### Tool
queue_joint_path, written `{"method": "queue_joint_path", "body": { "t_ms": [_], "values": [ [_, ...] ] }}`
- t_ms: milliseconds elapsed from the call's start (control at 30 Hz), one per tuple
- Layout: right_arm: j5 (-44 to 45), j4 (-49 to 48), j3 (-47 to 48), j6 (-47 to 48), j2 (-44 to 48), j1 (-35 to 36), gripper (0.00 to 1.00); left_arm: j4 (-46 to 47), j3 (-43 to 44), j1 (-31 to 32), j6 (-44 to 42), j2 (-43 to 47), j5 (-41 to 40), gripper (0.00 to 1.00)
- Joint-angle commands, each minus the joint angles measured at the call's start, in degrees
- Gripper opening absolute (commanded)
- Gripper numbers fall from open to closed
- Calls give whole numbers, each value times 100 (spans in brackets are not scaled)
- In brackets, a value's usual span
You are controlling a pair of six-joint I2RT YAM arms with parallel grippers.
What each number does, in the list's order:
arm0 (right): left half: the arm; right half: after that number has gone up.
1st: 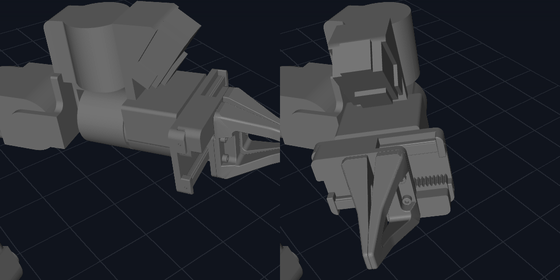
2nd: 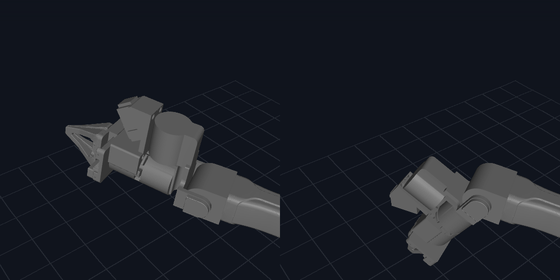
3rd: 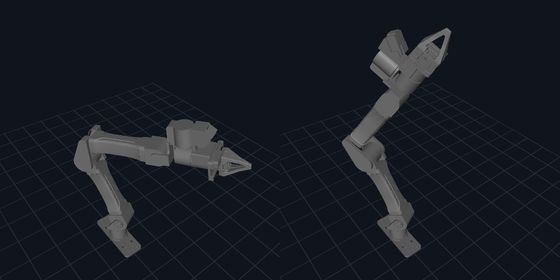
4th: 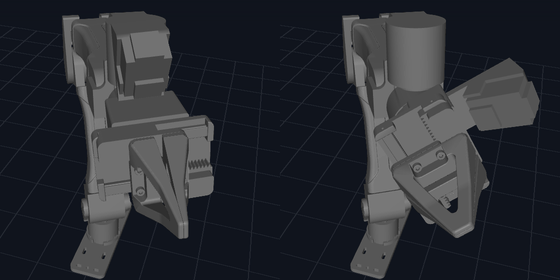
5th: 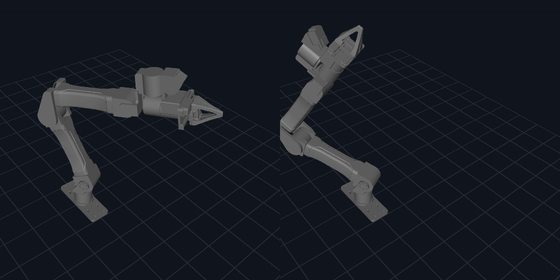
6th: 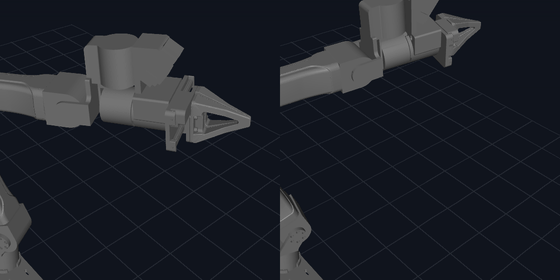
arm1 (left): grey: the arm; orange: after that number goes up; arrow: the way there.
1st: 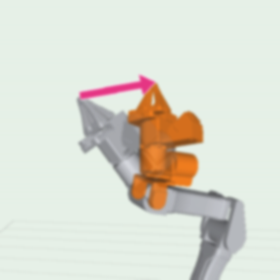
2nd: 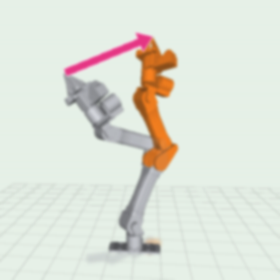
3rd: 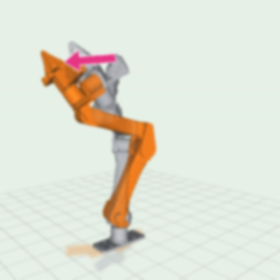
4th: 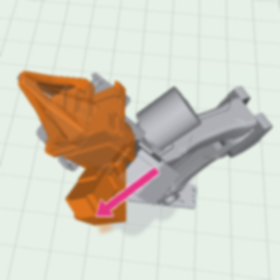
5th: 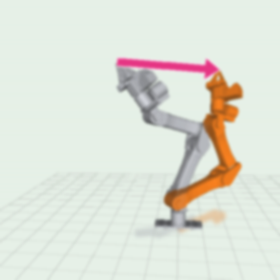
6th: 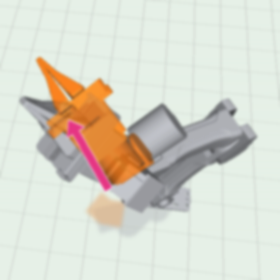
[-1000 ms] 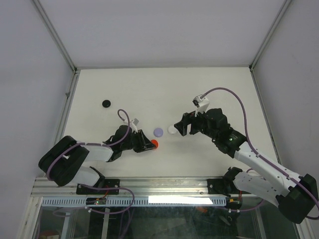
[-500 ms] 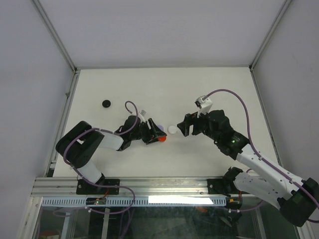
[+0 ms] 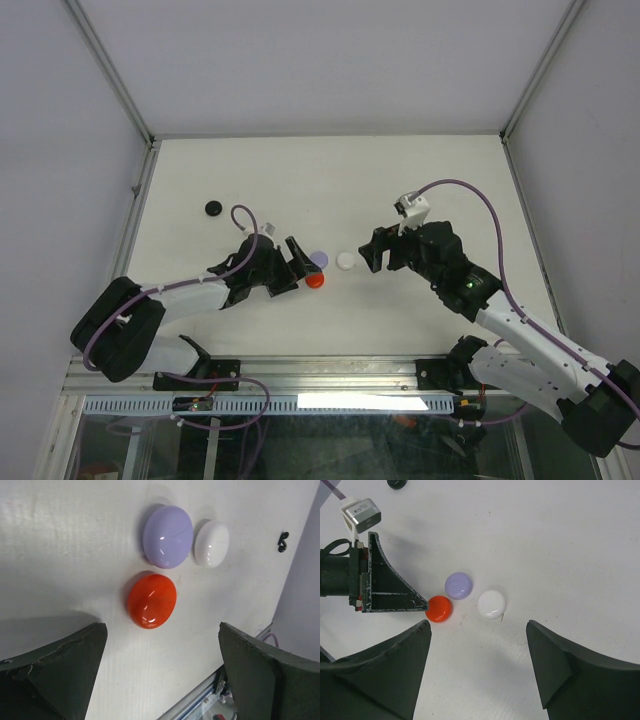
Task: Insert the wireless bluetooth earbuds into the charging case
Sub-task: Place the charging case at the center of the board, then pick up the charging case at the center of the board.
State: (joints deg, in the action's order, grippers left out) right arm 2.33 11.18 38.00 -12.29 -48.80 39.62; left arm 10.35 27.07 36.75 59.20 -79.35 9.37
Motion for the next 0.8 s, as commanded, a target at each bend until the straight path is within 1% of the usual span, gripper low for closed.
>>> {"method": "queue_joint_path", "body": {
  "t_ms": [0,100,200,400,533,667,767],
  "values": [
    [165,-73,116,108,123,-22,80,-1750,285,-39,-467,377,-855,99],
    [206,-63,114,130,134,-31,81,-2283,642,-159,-808,509,-1147,99],
    [198,-42,111,142,128,-25,81,-2699,1007,-453,-1324,513,-1324,99],
    [277,-23,61,166,182,-30,82,-3220,1767,-1559,-2431,302,-1797,99],
    [217,-79,17,166,165,-27,82,-3315,2346,-2330,-2790,-115,-2156,99],
    [211,-87,6,166,122,-32,82,-3303,3075,-2858,-2994,-811,-2468,99],
    [198,-119,-23,166,108,-27,82,-3298,3575,-3179,-2914,-1317,-2335,99]
  ]
}}
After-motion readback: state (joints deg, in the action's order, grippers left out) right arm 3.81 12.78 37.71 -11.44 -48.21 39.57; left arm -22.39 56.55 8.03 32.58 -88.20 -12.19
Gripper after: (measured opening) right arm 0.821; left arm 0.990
